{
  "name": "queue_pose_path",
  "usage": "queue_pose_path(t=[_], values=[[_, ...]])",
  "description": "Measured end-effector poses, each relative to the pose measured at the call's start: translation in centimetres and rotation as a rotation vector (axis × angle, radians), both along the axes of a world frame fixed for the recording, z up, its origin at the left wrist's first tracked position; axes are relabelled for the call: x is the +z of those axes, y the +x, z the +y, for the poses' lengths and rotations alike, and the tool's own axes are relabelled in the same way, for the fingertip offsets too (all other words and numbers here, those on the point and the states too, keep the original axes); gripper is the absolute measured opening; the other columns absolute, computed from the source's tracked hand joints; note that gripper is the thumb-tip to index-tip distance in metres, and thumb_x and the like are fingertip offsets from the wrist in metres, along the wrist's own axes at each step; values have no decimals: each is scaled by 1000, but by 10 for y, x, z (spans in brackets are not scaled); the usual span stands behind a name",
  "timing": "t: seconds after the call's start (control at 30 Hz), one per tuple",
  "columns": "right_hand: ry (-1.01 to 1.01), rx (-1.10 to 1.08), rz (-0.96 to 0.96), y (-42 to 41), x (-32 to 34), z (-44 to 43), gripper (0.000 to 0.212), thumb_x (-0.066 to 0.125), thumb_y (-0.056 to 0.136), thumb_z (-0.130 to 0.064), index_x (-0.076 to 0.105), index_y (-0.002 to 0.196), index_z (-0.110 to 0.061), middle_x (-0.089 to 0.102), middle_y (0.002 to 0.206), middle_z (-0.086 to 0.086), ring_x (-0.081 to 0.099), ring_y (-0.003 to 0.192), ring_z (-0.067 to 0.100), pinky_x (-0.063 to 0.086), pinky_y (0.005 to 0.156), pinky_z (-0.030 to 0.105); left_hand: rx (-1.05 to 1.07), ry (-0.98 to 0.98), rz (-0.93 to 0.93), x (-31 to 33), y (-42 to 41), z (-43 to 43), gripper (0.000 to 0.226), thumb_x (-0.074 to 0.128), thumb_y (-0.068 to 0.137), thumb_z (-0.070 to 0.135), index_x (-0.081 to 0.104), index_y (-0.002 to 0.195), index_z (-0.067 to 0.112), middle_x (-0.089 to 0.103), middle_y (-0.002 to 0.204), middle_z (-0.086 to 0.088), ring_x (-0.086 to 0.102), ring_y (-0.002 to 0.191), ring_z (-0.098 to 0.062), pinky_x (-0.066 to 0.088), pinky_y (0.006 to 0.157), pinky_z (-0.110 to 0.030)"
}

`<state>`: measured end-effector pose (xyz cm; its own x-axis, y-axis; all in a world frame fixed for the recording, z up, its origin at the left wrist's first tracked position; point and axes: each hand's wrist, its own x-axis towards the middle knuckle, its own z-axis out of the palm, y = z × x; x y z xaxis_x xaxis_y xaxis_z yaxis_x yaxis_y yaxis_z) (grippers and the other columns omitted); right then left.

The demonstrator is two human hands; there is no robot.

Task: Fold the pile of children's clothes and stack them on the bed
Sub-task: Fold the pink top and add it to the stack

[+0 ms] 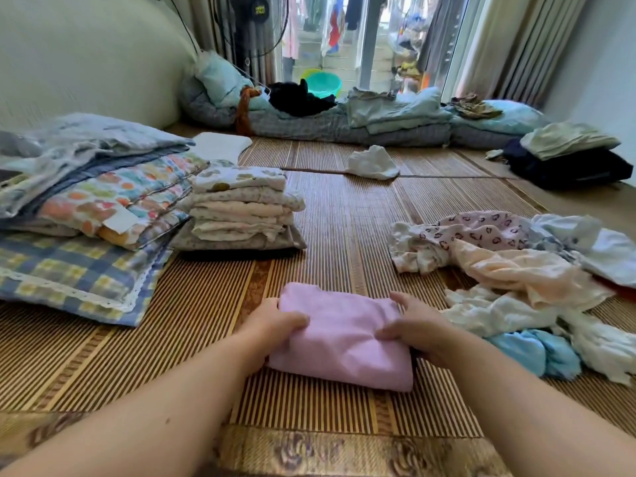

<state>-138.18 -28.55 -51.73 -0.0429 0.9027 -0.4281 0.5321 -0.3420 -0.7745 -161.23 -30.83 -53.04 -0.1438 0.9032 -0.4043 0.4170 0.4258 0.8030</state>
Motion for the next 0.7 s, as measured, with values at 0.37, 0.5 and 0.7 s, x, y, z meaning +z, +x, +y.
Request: queue_pose_path(t=[0.37,0.5,0.7], values=[[53,106,-559,-11,-11,-4,70,66,67,-61,58,121,-17,63,111,5,59,92,18,49,75,27,-249,-8,680,0,-2,1,86,61,77,43,17,147,21,52,127,-9,57,108,-24,49,89,-35],[60,97,-495,-9,-13,-7,42,74,71,-45,67,96,-11,66,90,2,61,79,14,46,60,24,-248,12,511,-1,5,2,80,58,75,37,21,143,17,57,99,-1,59,85,-16,53,76,-33],[106,-61,-83,2,-14,-13,66,77,70,-11,43,127,-13,60,104,3,61,85,14,50,64,25,-119,-169,-377,12,-10,-7,109,69,80,0,0,149,49,28,150,-11,53,115,-32,56,87,-44]])
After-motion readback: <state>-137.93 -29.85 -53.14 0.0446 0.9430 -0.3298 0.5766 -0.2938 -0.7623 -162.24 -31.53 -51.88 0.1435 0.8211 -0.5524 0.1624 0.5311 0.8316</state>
